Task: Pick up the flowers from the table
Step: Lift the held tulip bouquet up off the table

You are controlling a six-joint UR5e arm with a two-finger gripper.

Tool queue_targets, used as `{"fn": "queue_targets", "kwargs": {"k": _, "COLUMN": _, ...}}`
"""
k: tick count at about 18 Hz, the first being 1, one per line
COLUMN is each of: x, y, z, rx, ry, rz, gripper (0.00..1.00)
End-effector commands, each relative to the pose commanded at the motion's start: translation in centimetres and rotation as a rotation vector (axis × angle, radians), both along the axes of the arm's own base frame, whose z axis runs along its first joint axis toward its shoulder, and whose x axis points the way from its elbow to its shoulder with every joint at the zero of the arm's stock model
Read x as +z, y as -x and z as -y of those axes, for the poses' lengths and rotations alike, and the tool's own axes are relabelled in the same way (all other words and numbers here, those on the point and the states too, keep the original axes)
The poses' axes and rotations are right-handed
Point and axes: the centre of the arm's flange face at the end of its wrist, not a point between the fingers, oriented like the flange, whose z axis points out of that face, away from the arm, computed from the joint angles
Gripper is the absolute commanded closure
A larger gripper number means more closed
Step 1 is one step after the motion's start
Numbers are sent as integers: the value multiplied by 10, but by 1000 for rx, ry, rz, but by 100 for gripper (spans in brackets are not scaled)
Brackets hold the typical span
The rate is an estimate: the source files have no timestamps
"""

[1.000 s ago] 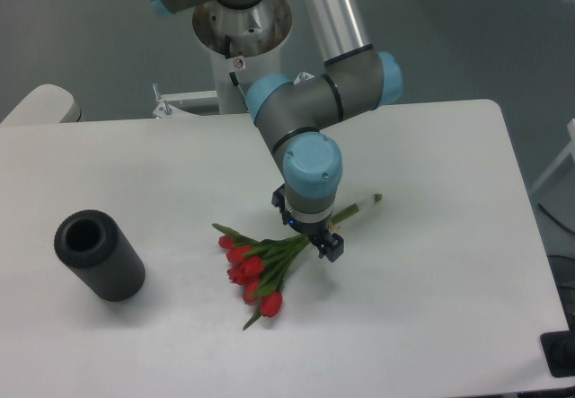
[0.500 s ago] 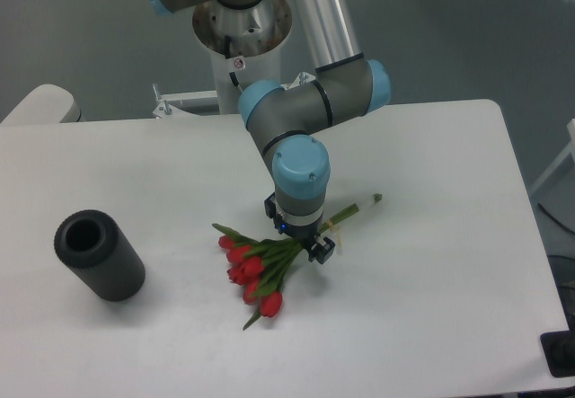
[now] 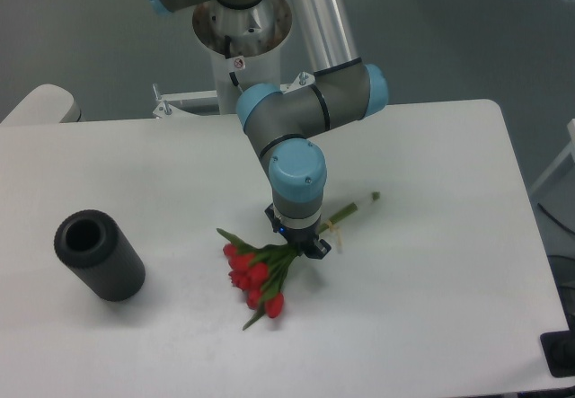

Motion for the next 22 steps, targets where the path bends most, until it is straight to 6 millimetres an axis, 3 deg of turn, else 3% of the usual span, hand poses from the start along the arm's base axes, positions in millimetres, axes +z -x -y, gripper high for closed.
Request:
{"fn": "queue_targets", "kwargs": {"k": 4, "x": 24, "y": 13, "z": -1, "rx": 8, "ry": -15, "rz": -21, "gripper": 100}}
{"fn": "queue_targets", "kwargs": {"k": 7, "x": 50, "y": 42, "z": 4, "rx": 32, "ry": -10, "rz": -15, "gripper": 100}}
{"fn": "queue_targets", "kwargs": {"k": 11, "x": 73, "y": 60, "z": -6, "rx": 37, "ry": -12, "rz": -17, "gripper": 100}}
{"fn": "queue_targets", "kwargs": {"k": 13, "x": 87, "y": 82, "z": 0, "rx": 63, "ry": -29, "rz": -37, "gripper": 100}}
{"fn": "queue_targets", "kwargs": {"k": 18, "x": 108, "y": 115, "z": -2, "rx": 32, "ry": -11, "rz": -17, "gripper": 100}}
{"fn": "queue_targets", "kwargs": {"k": 22, "x": 108, "y": 138, "z": 0, "rx": -8, "ry": 0, "rz": -6, "gripper": 100}}
